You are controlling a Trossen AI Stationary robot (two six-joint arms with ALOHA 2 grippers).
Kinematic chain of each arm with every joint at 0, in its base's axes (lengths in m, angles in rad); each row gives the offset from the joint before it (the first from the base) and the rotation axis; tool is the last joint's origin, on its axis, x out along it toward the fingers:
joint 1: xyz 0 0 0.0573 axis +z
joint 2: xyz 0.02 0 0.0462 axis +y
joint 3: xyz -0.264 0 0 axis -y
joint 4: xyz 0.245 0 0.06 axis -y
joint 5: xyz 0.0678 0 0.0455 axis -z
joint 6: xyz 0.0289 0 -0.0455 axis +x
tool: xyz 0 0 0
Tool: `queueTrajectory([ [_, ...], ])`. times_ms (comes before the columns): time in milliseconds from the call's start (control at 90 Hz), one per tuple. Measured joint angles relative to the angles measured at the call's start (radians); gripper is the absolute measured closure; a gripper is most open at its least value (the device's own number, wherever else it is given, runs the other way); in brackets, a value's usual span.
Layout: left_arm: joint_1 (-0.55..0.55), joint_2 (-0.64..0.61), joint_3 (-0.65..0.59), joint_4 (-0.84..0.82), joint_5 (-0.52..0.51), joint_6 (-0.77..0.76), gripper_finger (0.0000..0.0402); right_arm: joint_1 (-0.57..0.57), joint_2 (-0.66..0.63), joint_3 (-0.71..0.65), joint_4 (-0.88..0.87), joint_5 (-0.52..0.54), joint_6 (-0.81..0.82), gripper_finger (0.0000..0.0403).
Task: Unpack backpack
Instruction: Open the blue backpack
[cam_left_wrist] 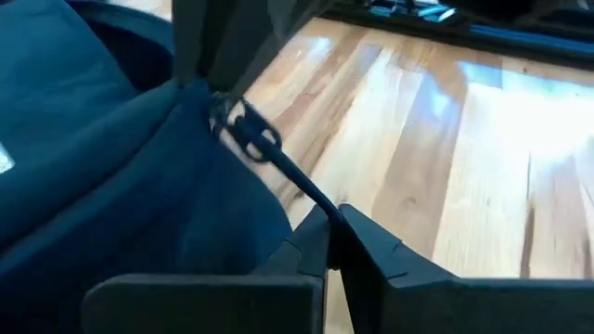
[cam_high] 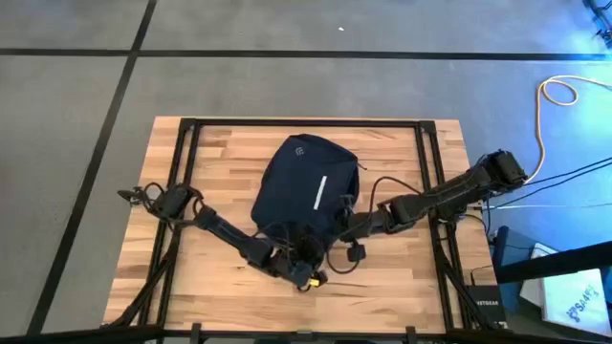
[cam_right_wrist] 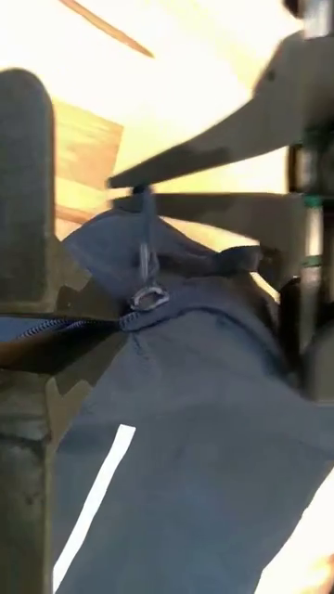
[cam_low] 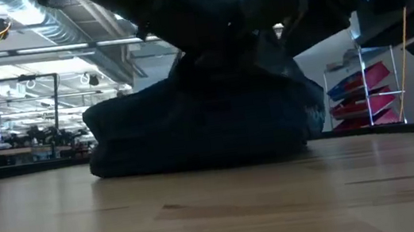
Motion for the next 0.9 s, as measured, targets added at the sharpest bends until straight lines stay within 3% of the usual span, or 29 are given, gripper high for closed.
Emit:
queueTrajectory([
  [433,-0.068,-0.074,0.0,-0.224,-0.164,-0.114,0.0401,0.022,0.0,0.0,-0.022,-0.02,0.001,0.0402],
  [900,-0.081,-0.116,0.0,-0.317,-0.174,-0.156,0.0401,0.097,0.0,0.001,-0.128,0.03,0.055,0.0402],
])
